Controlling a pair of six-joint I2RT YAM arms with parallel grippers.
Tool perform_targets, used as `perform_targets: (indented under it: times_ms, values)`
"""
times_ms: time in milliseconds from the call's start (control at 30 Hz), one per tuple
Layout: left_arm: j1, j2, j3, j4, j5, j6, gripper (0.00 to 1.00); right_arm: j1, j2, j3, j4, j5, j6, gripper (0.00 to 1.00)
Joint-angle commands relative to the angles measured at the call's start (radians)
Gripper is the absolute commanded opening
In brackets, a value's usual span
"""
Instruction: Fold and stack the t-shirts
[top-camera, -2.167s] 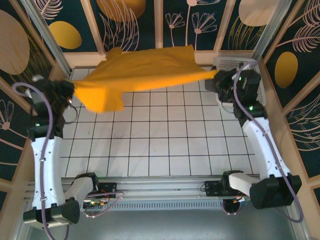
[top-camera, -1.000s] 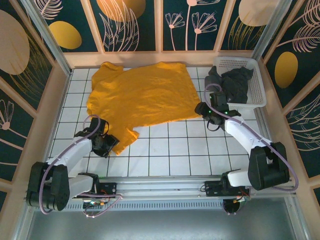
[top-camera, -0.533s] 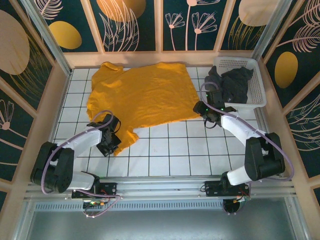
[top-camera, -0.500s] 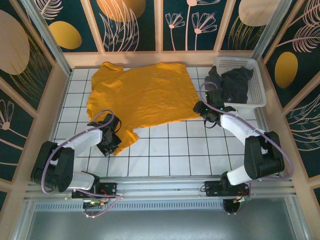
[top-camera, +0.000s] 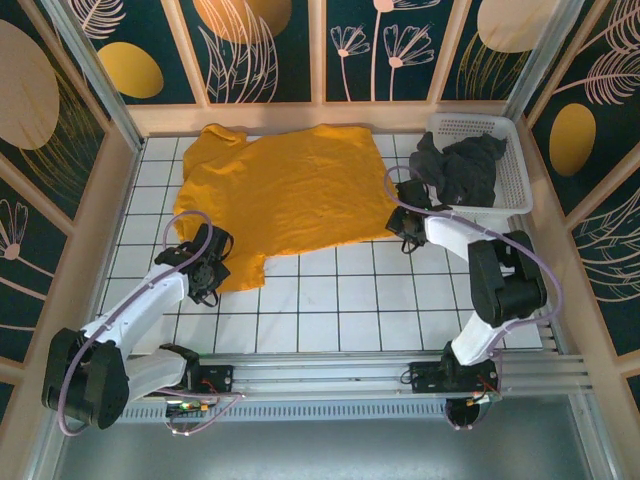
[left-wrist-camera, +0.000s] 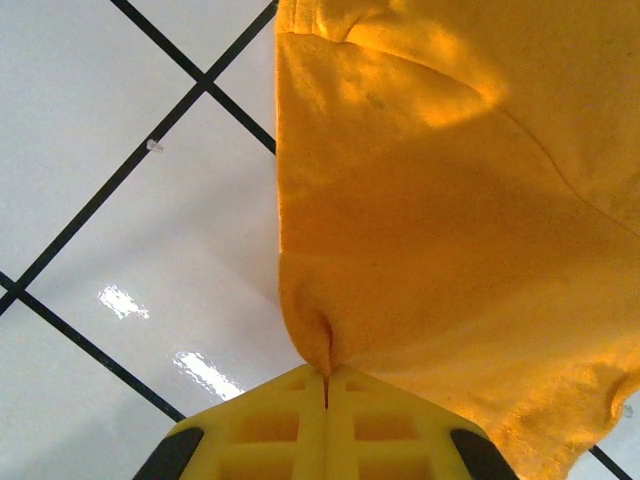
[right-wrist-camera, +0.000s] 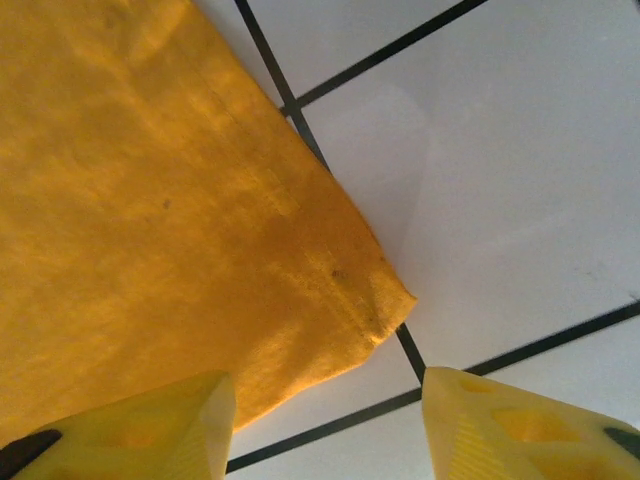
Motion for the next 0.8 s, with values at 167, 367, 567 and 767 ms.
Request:
perform_targets:
  times_ms: [167,367,567,767]
  values:
    - [0.000,0.016,0.020,-0.020,-0.019,-0.018,0.00,0.006,0.106,0.104,-0.038,0.078,-0.084,0.45]
    - [0.000,0.008,0.014,-0.019,-0.016,-0.022,0.00,0.005,0.153,0.126,-0.050,0.096,-0.107,0.41]
    - [0.001,0.005,0.020,-0.022,-0.019,-0.023,0.00,0.005,0.186,0.131,-0.089,0.116,-0.083,0.37]
    - [0.001,0.004,0.023,-0.025,-0.024,-0.028,0.00,0.013,0.197,0.118,-0.104,0.089,-0.069,0.16]
